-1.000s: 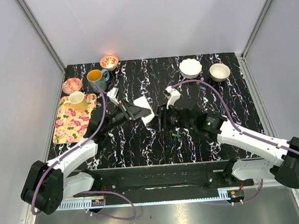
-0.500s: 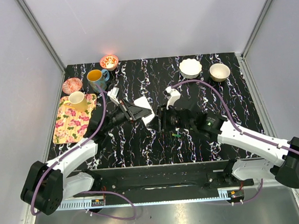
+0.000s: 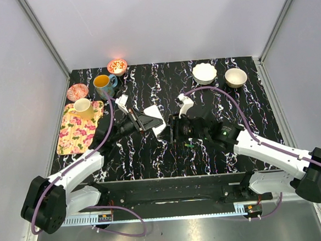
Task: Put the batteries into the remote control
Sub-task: Load the battery into the remote control.
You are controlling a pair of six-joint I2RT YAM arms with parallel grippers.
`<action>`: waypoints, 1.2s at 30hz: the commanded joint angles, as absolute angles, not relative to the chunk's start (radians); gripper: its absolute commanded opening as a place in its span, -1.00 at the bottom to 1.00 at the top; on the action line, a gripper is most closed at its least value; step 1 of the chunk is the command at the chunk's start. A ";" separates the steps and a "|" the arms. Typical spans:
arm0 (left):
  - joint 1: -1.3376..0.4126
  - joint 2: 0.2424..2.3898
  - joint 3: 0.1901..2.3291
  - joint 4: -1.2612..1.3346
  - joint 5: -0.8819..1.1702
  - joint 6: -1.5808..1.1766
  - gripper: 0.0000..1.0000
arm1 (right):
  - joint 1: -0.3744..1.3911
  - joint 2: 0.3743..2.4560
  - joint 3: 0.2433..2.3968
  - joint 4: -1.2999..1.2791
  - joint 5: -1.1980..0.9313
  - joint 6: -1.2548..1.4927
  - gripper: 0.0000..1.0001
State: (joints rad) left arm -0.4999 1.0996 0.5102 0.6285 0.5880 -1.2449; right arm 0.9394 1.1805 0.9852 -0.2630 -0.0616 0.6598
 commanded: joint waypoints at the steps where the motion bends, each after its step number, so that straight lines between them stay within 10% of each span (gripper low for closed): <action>1: -0.520 1.048 0.554 0.709 0.637 -1.269 -1.00 | 0.919 1.186 0.980 -0.411 0.037 0.624 -0.07; 26: -0.520 1.072 0.509 0.680 0.629 -1.221 -1.00 | 0.900 1.137 0.999 -0.367 0.005 0.686 0.60; 36: -0.523 1.074 0.508 0.704 0.635 -1.239 -1.00 | 0.899 1.140 0.994 -0.364 0.003 0.675 0.54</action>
